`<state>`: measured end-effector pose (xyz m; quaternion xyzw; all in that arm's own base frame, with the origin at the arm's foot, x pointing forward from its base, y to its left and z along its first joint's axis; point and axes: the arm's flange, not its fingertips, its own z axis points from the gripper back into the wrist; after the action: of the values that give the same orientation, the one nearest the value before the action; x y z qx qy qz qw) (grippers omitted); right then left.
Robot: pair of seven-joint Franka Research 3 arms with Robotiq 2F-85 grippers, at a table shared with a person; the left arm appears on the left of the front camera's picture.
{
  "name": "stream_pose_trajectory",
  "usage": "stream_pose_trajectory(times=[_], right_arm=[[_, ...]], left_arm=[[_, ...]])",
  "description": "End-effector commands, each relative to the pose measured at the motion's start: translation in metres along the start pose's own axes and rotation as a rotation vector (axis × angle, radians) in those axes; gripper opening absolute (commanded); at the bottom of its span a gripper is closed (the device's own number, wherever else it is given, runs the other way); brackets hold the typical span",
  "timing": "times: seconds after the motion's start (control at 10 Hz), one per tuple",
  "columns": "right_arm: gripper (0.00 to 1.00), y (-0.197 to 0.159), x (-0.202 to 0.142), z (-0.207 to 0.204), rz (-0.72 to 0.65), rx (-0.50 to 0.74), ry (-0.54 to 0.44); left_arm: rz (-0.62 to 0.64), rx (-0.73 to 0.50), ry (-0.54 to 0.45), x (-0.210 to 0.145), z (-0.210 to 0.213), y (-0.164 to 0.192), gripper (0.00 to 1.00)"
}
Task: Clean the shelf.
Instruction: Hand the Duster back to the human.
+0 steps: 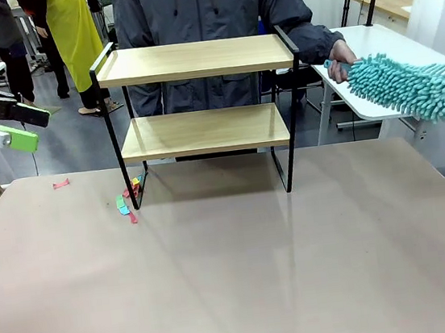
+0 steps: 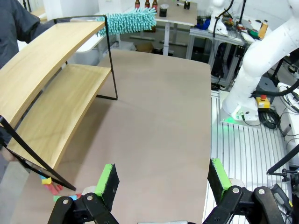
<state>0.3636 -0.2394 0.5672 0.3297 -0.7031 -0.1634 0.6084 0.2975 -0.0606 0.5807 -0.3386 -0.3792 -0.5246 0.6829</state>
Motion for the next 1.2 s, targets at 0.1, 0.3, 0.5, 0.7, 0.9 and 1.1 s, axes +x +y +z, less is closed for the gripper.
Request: stream_pose_trajectory(times=[0.1,0.3,0.5,0.7,0.9,1.1], right_arm=[[1.0,0.0072,-0.0041,-0.0013,0.012,0.006,0.014],[1.0,0.0072,-0.0041,-0.0013,0.012,0.006,0.014],[1.0,0.0072,-0.0041,-0.0013,0.012,0.006,0.014],[1.0,0.0072,-0.0041,-0.0013,0.012,0.006,0.014],[1.0,0.0072,-0.0041,-0.0013,0.012,0.006,0.014],[1.0,0.0072,-0.0041,-0.0013,0.012,0.006,0.014]], left_arm=[[-0.018,-0.005,-0.028,0.0004,-0.0025,0.0019,1.0],[-0.018,-0.005,-0.028,0.0004,-0.0025,0.0019,1.0],[-0.018,-0.005,-0.028,0.0004,-0.0025,0.0019,1.0],[-0.018,-0.005,-0.028,0.0004,-0.0025,0.0019,1.0],[-0.018,-0.005,-0.028,0.0004,-0.0025,0.0019,1.0],[-0.018,-0.005,-0.028,0.0004,-0.0025,0.0019,1.0]])
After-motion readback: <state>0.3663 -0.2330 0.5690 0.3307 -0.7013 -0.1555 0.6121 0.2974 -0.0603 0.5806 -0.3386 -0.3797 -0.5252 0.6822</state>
